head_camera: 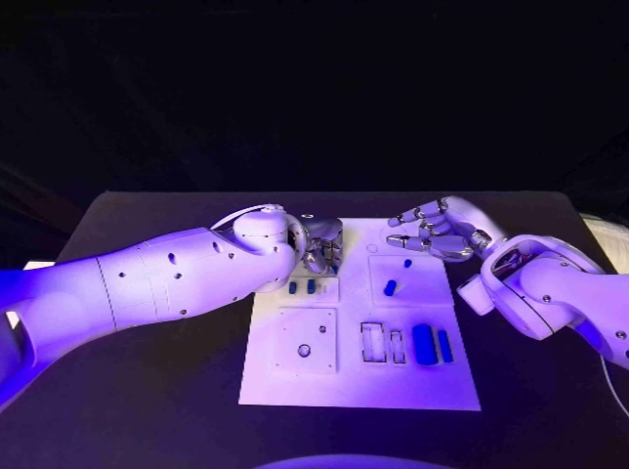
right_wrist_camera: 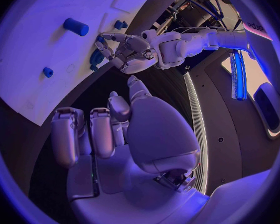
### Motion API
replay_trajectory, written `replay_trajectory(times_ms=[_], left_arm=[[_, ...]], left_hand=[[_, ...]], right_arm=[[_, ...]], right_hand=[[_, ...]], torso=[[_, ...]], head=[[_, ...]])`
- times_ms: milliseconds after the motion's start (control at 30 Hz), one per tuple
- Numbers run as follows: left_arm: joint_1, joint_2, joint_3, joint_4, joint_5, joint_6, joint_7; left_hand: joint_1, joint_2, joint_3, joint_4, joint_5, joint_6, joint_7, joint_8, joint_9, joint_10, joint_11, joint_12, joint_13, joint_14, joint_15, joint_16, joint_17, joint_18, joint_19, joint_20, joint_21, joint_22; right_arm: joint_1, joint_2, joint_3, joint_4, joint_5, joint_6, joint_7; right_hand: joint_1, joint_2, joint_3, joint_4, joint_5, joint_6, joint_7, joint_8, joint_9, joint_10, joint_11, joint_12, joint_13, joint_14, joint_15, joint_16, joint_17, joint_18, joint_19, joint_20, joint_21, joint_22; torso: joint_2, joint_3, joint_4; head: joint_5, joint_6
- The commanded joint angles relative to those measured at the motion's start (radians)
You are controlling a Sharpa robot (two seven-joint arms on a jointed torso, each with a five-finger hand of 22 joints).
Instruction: Assemble the parts on the task board
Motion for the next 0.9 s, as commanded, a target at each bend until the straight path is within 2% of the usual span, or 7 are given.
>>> replay_trajectory(times_ms=[33,100,167,267,400,667,900], left_arm=[[-0.007,0.002,-0.005,-0.004,0.012,0.005,0.010],[-0.008,0.001,-0.005,-0.005,0.018,-0.022,0.023],[-0.009,-0.001,-0.004,-0.004,0.025,-0.056,0.039],[-0.010,-0.008,-0.002,0.001,0.041,-0.096,0.052],[-0.011,-0.031,0.002,0.019,0.086,-0.126,0.058],[-0.011,-0.103,0.022,0.082,0.201,-0.188,0.061],[-0.011,-0.161,0.026,0.123,0.253,-0.219,0.066]], left_hand=[[-0.004,0.009,0.013,-0.004,0.000,0.014,0.000,-0.006,-0.001,0.015,-0.002,-0.004,0.003,0.035,-0.008,-0.001,-0.001,-0.019,0.005,-0.005,0.009,0.011],[0.007,0.017,0.027,-0.016,-0.010,0.026,-0.002,-0.005,0.000,0.029,-0.005,-0.007,0.004,0.035,-0.011,0.000,-0.002,-0.021,0.008,-0.008,0.018,0.019],[0.013,0.026,0.043,-0.027,-0.042,0.033,-0.001,-0.007,-0.001,0.038,-0.005,-0.014,0.005,0.036,-0.012,0.002,-0.002,-0.022,0.009,-0.009,0.025,0.025],[0.012,0.029,0.052,-0.034,-0.052,0.037,-0.001,-0.010,-0.002,0.043,-0.006,-0.020,0.005,0.036,-0.011,0.004,-0.002,-0.023,0.010,-0.010,0.030,0.029],[0.010,0.027,0.057,-0.039,-0.055,0.038,0.001,-0.013,-0.003,0.043,-0.006,-0.026,0.005,0.036,-0.010,0.004,-0.005,-0.024,0.010,-0.010,0.031,0.030],[0.004,0.021,0.063,-0.045,-0.056,0.037,0.004,-0.019,-0.006,0.044,-0.003,-0.035,0.004,0.035,-0.009,0.004,-0.007,-0.025,0.011,-0.009,0.034,0.034],[0.000,0.019,0.065,-0.047,-0.055,0.038,0.004,-0.020,-0.006,0.046,-0.002,-0.037,0.005,0.036,-0.009,0.005,-0.007,-0.025,0.012,-0.008,0.037,0.036]], right_arm=[[-0.001,0.002,0.000,0.000,-0.007,0.006,0.002],[-0.001,0.002,0.000,0.000,-0.007,0.006,0.002],[-0.001,0.003,0.000,0.000,-0.007,0.006,0.002],[-0.001,0.003,0.000,-0.001,-0.007,0.007,0.002],[-0.002,0.003,0.000,-0.002,-0.007,0.007,0.002],[-0.004,0.001,0.000,-0.002,-0.007,0.007,0.002],[-0.007,0.002,0.000,-0.004,-0.006,0.008,0.002]], right_hand=[[0.002,0.003,0.004,-0.003,0.005,0.004,-0.003,0.001,0.001,-0.004,0.000,-0.002,-0.001,0.051,-0.007,-0.004,0.024,0.011,-0.009,-0.001,-0.003,0.074],[0.002,0.003,0.004,-0.003,0.005,0.004,-0.003,0.001,0.001,-0.004,0.000,-0.002,-0.001,0.051,-0.007,-0.004,0.024,0.011,-0.009,-0.001,-0.003,0.074],[0.003,0.005,0.004,-0.003,0.004,0.004,-0.002,0.001,0.001,-0.004,0.000,-0.003,-0.003,0.051,-0.007,-0.004,0.025,0.011,-0.008,-0.001,-0.003,0.075],[0.003,0.005,0.004,-0.003,0.004,0.004,-0.002,0.001,0.001,-0.004,0.000,-0.003,-0.003,0.051,-0.007,-0.004,0.025,0.011,-0.008,-0.001,-0.003,0.075],[0.003,0.005,0.004,-0.003,0.004,0.004,-0.002,0.001,0.001,-0.004,0.000,-0.003,-0.003,0.051,-0.007,-0.004,0.025,0.011,-0.008,-0.001,-0.003,0.075],[0.003,0.005,0.004,-0.003,0.004,0.004,-0.002,0.001,0.001,-0.004,0.000,-0.003,-0.003,0.051,-0.007,-0.004,0.025,0.011,-0.008,-0.001,-0.003,0.075],[0.003,0.005,0.004,-0.003,0.004,0.004,-0.002,0.001,0.001,-0.004,0.000,-0.003,-0.003,0.051,-0.007,-0.004,0.025,0.011,-0.008,-0.001,-0.003,0.075]], torso=[[0.000,0.0002,0.0002],[0.000,-0.0001,0.0002],[0.000,-0.0004,0.0001],[0.000,-0.0009,-0.0006],[-0.001,-0.0003,-0.0008],[-0.002,-0.0001,0.0032],[-0.004,-0.0016,0.0070]], head=[[0.000,0.000],[-0.001,0.001],[-0.002,0.001],[-0.003,0.003],[-0.005,0.005],[-0.007,0.011],[-0.010,0.011]])
